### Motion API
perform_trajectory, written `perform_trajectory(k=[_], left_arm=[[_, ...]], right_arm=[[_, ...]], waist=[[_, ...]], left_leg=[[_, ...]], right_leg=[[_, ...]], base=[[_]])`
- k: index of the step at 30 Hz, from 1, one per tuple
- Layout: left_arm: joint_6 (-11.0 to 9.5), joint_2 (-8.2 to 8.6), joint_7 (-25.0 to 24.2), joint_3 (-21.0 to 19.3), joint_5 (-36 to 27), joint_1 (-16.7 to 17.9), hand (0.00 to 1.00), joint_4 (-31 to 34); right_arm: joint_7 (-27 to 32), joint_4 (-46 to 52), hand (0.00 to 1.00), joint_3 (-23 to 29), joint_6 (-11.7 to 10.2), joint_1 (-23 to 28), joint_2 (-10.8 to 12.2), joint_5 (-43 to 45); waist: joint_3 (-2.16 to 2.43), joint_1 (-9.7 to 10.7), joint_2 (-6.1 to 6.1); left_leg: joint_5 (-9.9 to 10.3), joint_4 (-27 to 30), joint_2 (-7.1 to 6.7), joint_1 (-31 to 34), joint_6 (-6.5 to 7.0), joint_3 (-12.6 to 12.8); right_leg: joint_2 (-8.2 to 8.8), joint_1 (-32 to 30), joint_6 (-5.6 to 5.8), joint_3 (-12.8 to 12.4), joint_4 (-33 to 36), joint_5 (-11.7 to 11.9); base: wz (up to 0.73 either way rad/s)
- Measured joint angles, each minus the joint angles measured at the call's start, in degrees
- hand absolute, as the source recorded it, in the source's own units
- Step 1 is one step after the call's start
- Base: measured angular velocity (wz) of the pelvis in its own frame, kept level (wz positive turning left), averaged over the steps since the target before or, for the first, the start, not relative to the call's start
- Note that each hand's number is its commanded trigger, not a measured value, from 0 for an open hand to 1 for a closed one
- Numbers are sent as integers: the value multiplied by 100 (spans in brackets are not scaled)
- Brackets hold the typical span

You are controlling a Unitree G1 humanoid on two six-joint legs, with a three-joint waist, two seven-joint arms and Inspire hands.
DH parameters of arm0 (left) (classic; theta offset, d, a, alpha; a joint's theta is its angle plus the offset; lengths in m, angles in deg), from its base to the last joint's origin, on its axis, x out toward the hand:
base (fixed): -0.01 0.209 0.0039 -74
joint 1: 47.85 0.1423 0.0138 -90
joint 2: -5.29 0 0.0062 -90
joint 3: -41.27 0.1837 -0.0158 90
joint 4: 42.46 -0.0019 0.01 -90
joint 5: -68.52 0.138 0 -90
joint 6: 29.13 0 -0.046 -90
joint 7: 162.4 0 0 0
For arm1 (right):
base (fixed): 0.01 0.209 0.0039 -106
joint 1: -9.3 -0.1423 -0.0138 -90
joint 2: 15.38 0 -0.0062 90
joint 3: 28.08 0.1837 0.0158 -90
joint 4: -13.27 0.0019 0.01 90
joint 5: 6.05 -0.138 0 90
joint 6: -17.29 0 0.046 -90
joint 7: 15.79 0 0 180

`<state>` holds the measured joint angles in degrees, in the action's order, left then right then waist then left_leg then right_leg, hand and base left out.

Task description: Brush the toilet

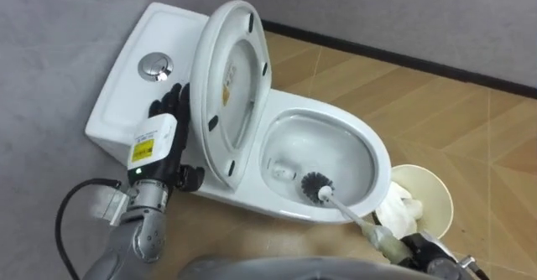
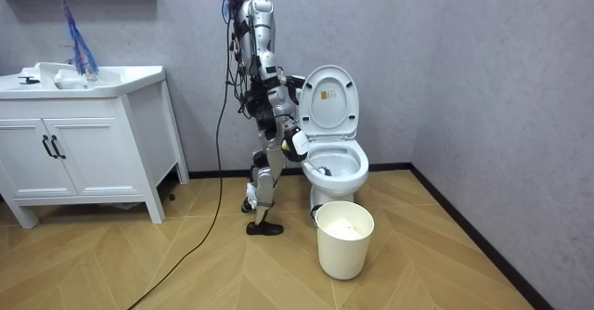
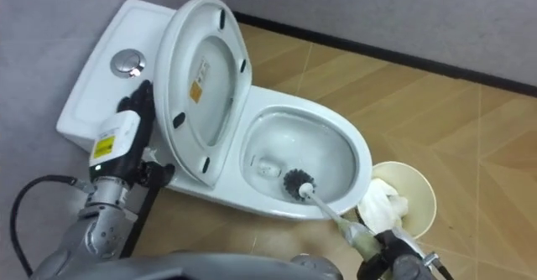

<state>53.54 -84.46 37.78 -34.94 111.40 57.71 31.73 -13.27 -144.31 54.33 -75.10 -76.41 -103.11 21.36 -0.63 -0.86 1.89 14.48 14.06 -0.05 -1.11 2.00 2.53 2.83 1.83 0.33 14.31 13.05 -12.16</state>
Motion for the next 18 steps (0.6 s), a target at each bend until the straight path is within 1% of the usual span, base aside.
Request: perform_trajectory(k=[1,3,5,6,7,9,10,14,15,17,18], left_arm=[[1,-40,-74,-2,-71,0,0,-5],[25,-87,-112,-4,-83,0,0,-34],[29,-103,-123,-6,-91,0,0,-57],[26,-106,-133,-4,-91,-13,0,-165],[-39,-106,-109,0,-70,-39,0,-376],[-66,-106,-96,-8,-73,-68,0,-502],[-77,-105,-77,-13,-70,-105,0,-590],[-94,-103,-28,-46,-64,-189,0,-786],[-107,-90,13,-74,-33,-214,0,-850],[-156,-74,106,-131,104,-251,0,-984],[-165,-73,193,-140,210,-277,0,-1078]], right_arm=[[-24,40,100,0,-3,-2,-11,-2],[-23,42,100,0,0,-20,-20,-5],[-20,50,100,1,-1,-28,-51,-6],[-19,49,100,3,0,-27,-69,-2],[-19,50,100,2,2,-24,-85,0],[-18,67,100,3,9,-24,-105,0],[-19,107,100,2,48,-22,-105,0],[-8,268,100,11,93,-20,-107,-4],[-5,350,100,25,111,-20,-107,-1],[3,541,100,53,132,17,-106,20],[32,632,100,55,131,41,-105,39]], waist=[[8,19,-16],[21,60,-39],[27,66,-69],[28,69,-76],[35,63,-79],[44,60,-90],[48,55,-97],[54,51,-74],[59,45,-68],[64,41,-59],[73,40,-51]], left_leg=[[0,-40,15,-16,-1,48],[-1,-46,19,-19,-2,65],[-1,-48,20,-19,-1,96],[-1,-61,21,-37,-1,151],[-1,-75,25,-66,0,201],[-3,-84,27,-106,2,223],[-9,-103,29,-130,2,260],[-36,-143,31,-179,-4,309],[-42,-144,33,-169,-6,339],[-49,-142,33,-137,-9,360],[-53,-143,35,-128,-11,374]], right_leg=[[-9,-19,-9,-26,1,11],[-16,-49,-10,-77,22,12],[-12,-88,-10,-128,55,12],[-8,-89,-10,-162,56,12],[-8,-87,-9,-203,63,12],[-8,-84,-9,-265,76,12],[-9,-79,-9,-279,80,12],[-11,-118,-14,-311,71,5],[-40,-141,-16,-316,74,7],[-36,-200,-28,-321,111,16],[-36,-231,-31,-329,139,18]], base=[[-19],[-13],[-14],[-15],[-17],[-15],[-10],[-7],[-11],[-10],[-9]])
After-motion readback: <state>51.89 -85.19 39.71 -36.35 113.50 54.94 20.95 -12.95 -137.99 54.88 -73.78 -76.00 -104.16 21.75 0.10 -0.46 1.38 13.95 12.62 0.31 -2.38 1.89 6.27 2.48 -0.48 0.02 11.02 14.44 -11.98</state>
